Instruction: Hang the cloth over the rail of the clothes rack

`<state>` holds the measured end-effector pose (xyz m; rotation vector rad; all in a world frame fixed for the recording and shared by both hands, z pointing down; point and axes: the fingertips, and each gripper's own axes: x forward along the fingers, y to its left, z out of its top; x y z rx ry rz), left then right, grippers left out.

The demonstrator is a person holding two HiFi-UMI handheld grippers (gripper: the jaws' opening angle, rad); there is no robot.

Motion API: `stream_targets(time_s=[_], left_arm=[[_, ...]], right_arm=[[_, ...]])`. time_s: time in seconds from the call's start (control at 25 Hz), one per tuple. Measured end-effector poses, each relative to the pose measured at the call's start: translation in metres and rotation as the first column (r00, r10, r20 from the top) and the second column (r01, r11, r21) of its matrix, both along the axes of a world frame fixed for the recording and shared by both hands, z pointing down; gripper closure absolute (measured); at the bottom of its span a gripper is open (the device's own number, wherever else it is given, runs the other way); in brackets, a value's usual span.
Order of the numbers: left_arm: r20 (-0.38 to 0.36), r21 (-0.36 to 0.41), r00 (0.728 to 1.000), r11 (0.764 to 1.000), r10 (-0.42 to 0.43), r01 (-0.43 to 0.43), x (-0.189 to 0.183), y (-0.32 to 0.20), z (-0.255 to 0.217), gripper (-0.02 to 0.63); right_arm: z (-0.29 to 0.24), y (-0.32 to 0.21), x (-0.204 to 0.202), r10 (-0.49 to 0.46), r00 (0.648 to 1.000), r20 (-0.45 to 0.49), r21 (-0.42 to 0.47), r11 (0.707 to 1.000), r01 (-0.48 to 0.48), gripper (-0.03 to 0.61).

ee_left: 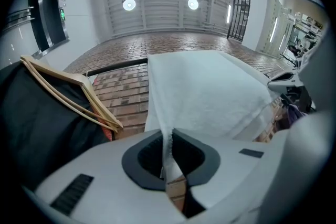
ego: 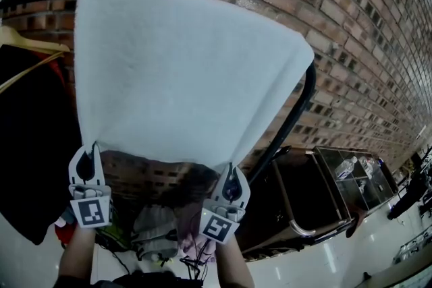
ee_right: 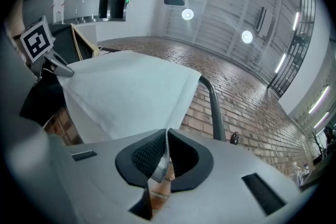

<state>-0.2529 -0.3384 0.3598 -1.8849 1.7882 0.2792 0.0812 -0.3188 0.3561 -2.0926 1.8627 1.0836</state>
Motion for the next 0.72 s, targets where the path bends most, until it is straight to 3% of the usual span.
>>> stream_targets(time_s=[0.28,0.48,0.6,0.72], left_arm=[[0.008,-0.051,1.000,0.999,-0.015,0.016,-0.003,-0.003,0.021,0.568],[0.001,-0.040,1.000,0.999,-0.015,0.015,-0.003,0.002,0.019,0.563],[0.002,-0.036,1.000,0.999,-0.018,0.018,-0.004,0.005,0.019,0.501],[0.013,-0.050,1.000,0.999,-0.013,0.014,-0.005,0.006,0.023,0.386]], right_arm=[[0.026,-0.007,-0.001,-0.004,1.000,0.012,-0.071,0.997,0.005,0.554],[0.030,-0.006,-0.001,-0.007,1.000,0.021,-0.094,0.995,0.009,0.554],[0.024,-0.003,-0.003,-0.033,0.999,0.032,-0.063,0.997,0.035,0.553],[0.027,-0.003,-0.007,-0.040,0.999,0.004,-0.080,0.996,0.040,0.491]])
